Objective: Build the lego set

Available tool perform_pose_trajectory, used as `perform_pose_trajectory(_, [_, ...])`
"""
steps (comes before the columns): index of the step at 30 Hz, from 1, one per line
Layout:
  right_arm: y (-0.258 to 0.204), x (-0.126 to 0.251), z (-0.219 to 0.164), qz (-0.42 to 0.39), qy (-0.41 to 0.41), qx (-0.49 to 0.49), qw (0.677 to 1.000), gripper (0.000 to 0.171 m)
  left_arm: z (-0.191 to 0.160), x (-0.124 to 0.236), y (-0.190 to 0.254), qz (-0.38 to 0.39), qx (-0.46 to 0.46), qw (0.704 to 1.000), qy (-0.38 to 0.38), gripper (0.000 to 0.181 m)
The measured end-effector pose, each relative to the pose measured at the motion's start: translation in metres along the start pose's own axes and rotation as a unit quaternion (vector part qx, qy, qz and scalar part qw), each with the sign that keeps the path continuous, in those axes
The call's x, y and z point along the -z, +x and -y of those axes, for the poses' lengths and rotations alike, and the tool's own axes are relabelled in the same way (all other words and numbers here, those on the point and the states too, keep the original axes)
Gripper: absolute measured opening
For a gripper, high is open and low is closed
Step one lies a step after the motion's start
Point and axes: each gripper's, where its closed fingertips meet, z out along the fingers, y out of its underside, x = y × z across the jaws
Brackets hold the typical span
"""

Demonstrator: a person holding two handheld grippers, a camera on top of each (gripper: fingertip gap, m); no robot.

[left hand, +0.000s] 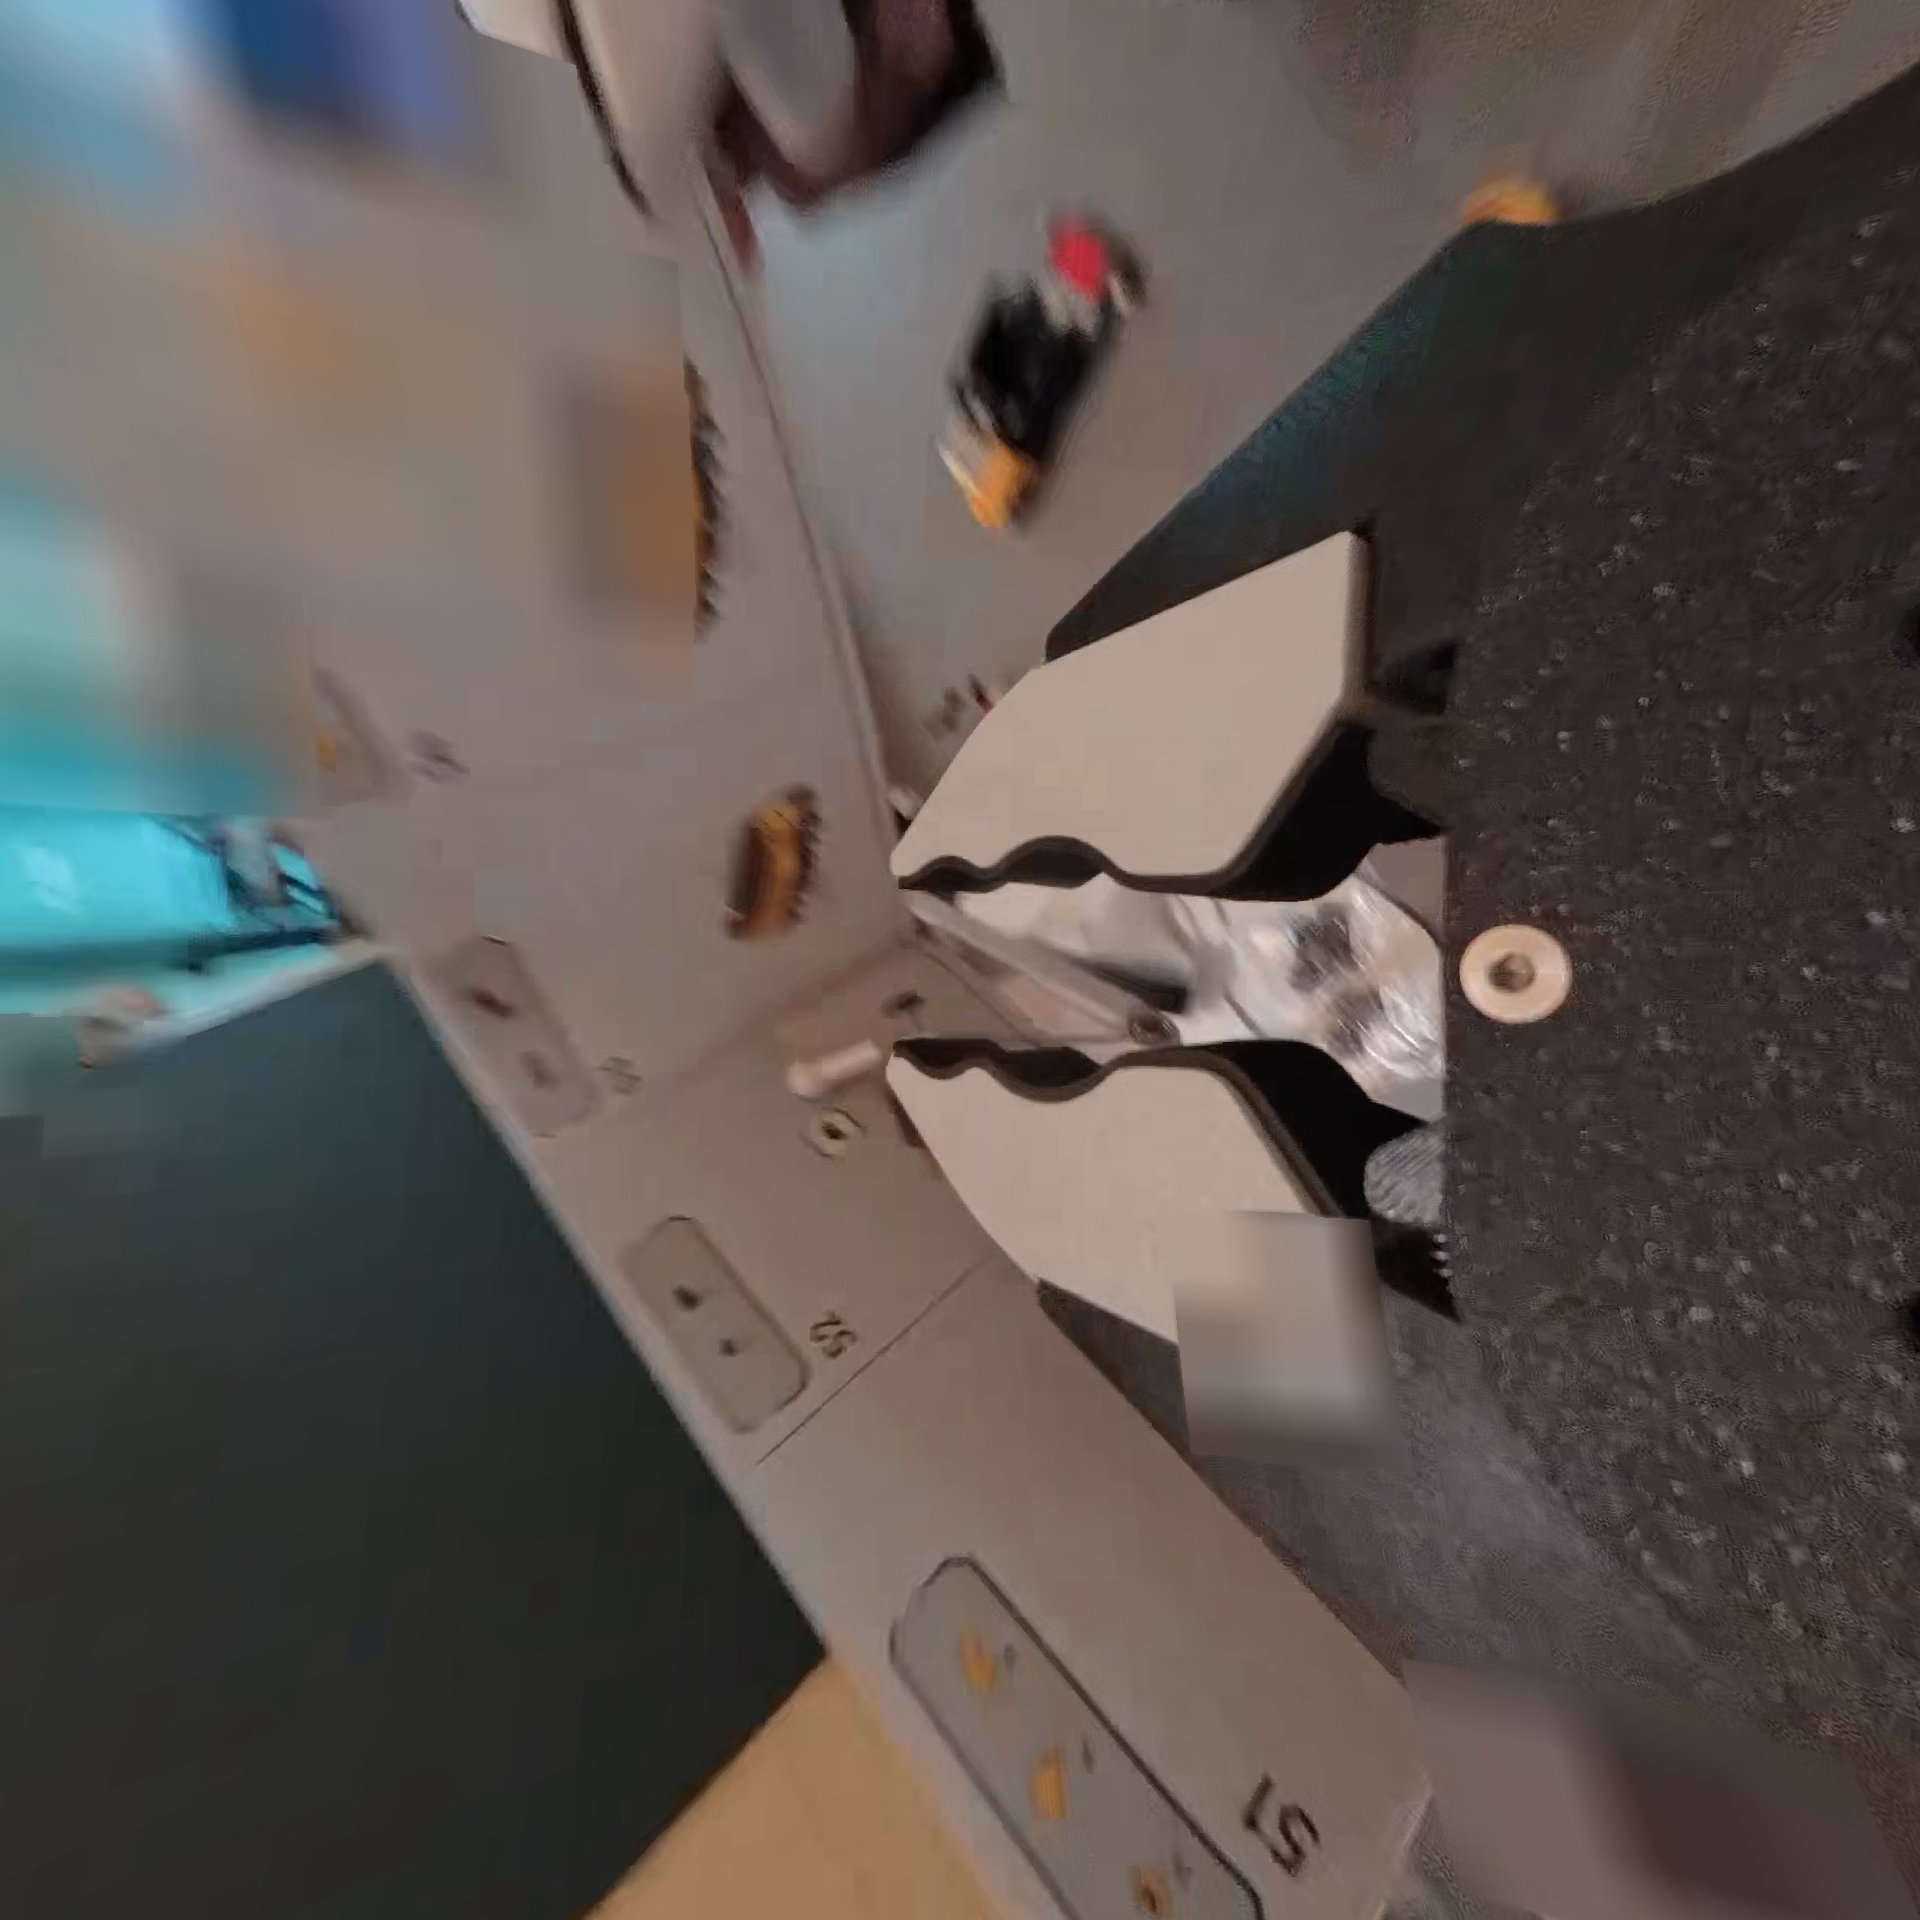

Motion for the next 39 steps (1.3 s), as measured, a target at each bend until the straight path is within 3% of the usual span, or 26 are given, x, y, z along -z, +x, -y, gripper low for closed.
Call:
perform_pose_trajectory(1, [-0.001,-0.003,0.002,0.003,0.001,-0.009,1.000,0.000,-0.012,-0.013,-0.004,0.037,-0.028,0.998,-0.042,0.030])
perform_pose_trajectory(4, [-0.003,-0.009,0.006,0.003,0.003,-0.023,1.000,0.000,-0.039,-0.048,-0.016,0.105,-0.092,0.981,-0.136,0.029])
perform_pose_trajectory(6, [-0.006,-0.012,0.007,0.009,0.000,-0.023,1.000,0.000,-0.052,-0.057,-0.027,0.147,-0.127,0.964,-0.182,0.000])
perform_pose_trajectory(7, [-0.008,-0.015,0.007,0.014,-0.003,-0.020,1.000,0.000,-0.050,-0.054,-0.030,0.159,-0.139,0.962,-0.175,0.000])
perform_pose_trajectory(11, [-0.033,-0.038,0.010,0.065,-0.022,-0.006,0.998,0.000,-0.049,-0.018,-0.041,0.154,0.012,0.985,-0.075,0.004])
perform_pose_trajectory(14, [-0.069,-0.075,0.003,0.108,-0.050,0.007,0.993,0.000,-0.067,0.006,-0.040,0.100,0.180,0.978,0.028,0.005])
perform_pose_trajectory(16, [-0.095,-0.104,-0.011,0.125,-0.079,0.026,0.989,0.000,-0.077,0.012,-0.035,0.045,0.285,0.952,0.100,0.004])
perform_pose_trajectory(21, [-0.123,-0.167,-0.056,0.116,-0.143,0.063,0.981,0.000,-0.092,0.013,-0.029,-0.052,0.443,0.865,0.229,0.002])
perform_pose_trajectory(27, [-0.122,-0.203,-0.072,0.108,-0.183,0.070,0.975,0.003,-0.095,0.012,-0.029,-0.088,0.469,0.839,0.262,0.001])
perform_pose_trajectory(30, [-0.144,-0.207,-0.062,0.165,-0.184,0.073,0.966,0.014,-0.094,0.013,-0.030,-0.082,0.451,0.850,0.261,0.001])
perform_pose_trajectory(31, [-0.156,-0.203,-0.054,0.207,-0.170,0.069,0.961,0.026,-0.093,0.013,-0.031,-0.082,0.452,0.849,0.260,0.001])
perform_pose_trajectory(33, [-0.175,-0.180,-0.023,0.297,-0.110,0.042,0.948,0.027,-0.093,0.013,-0.031,-0.073,0.448,0.853,0.257,0.001])
perform_pose_trajectory(36, [-0.122,-0.151,0.038,0.257,-0.001,0.012,0.966,0.021,-0.093,0.013,-0.032,-0.069,0.449,0.854,0.256,0.001])
perform_pose_trajectory(39, [-0.010,-0.145,0.028,0.109,-0.031,0.077,0.991,0.008,-0.093,0.012,-0.032,-0.066,0.453,0.852,0.256,0.001])
